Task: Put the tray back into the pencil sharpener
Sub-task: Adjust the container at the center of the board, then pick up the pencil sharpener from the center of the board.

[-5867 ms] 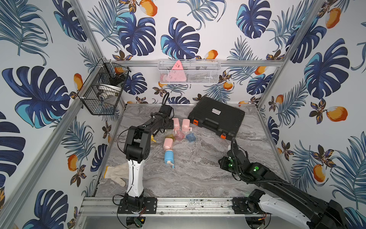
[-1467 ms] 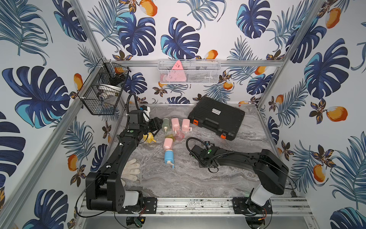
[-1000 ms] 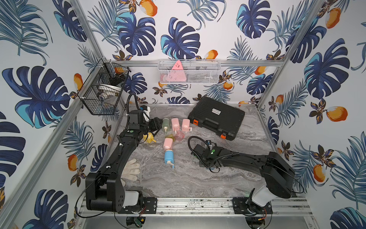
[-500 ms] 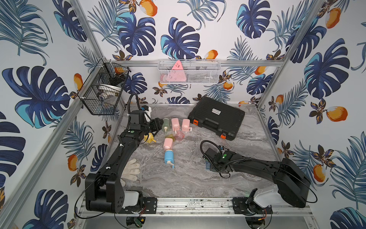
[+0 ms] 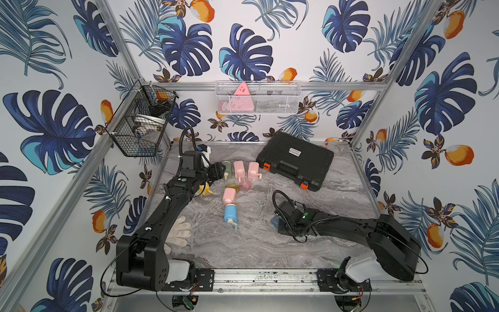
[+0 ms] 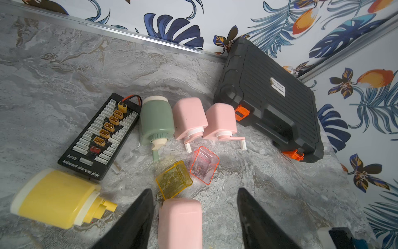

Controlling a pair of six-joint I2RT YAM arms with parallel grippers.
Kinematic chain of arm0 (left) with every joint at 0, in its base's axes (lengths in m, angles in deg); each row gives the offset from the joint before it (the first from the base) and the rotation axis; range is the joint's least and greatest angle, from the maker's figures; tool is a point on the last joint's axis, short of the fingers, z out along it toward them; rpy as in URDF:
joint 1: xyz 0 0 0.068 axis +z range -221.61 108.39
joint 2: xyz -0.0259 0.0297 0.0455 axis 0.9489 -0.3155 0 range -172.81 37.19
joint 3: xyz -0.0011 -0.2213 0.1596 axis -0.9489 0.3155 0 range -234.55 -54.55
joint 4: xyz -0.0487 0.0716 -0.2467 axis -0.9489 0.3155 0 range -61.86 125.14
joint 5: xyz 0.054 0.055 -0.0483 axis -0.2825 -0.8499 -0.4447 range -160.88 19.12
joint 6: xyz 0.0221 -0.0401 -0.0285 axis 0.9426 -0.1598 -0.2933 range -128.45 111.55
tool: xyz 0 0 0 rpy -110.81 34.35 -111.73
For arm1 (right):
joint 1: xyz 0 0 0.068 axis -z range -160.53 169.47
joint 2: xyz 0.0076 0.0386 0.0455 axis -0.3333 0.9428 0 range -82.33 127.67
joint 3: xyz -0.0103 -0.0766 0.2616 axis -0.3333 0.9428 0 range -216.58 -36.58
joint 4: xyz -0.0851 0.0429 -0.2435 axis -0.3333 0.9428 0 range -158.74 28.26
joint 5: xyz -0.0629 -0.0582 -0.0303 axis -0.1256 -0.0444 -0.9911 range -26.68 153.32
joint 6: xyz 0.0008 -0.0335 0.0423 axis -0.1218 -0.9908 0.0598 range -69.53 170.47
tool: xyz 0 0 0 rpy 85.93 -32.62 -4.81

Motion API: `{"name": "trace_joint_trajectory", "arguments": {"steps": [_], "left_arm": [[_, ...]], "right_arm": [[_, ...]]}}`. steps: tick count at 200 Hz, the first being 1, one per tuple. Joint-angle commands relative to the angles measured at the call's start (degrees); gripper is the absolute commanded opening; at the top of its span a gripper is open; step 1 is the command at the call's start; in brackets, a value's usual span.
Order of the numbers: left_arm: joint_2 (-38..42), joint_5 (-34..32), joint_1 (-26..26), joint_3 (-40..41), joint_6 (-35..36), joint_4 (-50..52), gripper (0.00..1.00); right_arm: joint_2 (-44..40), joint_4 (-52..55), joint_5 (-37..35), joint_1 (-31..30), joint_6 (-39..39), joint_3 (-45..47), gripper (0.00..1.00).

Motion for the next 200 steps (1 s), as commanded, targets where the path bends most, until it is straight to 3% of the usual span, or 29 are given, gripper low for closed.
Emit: {"name": "trace_joint_trajectory", "arguments": {"steps": [1, 35, 75, 134, 200], "left_arm": [[0.19, -5.05, -3.03, -1.29, 5.24, 3.00, 0.68], [0.21, -9.91, -9.27, -2.20, 8.55, 10.32, 0.74], [0.76, -15.01, -12.94, -3.12, 2.33, 22.64, 0.78], [6.30, -32.18, -25.14, -0.85, -4.84, 34.21, 0.85], [2.88, -32.67, -31.30, 1.98, -10.14, 37.38, 0.89]], "right_arm": [[-2.78, -2.09, -0.17, 0.09, -0.15, 1.25, 0.26], [-10.74, 1.61, -6.75, 0.09, -0.14, 3.47, 0.30], [-15.57, 4.86, -14.39, 0.26, -0.32, 3.85, 0.34], [-14.80, 2.75, -15.54, 0.78, -1.78, 3.63, 0.36], [-16.25, 1.26, -14.59, 1.59, -2.99, 4.88, 0.36]]}}
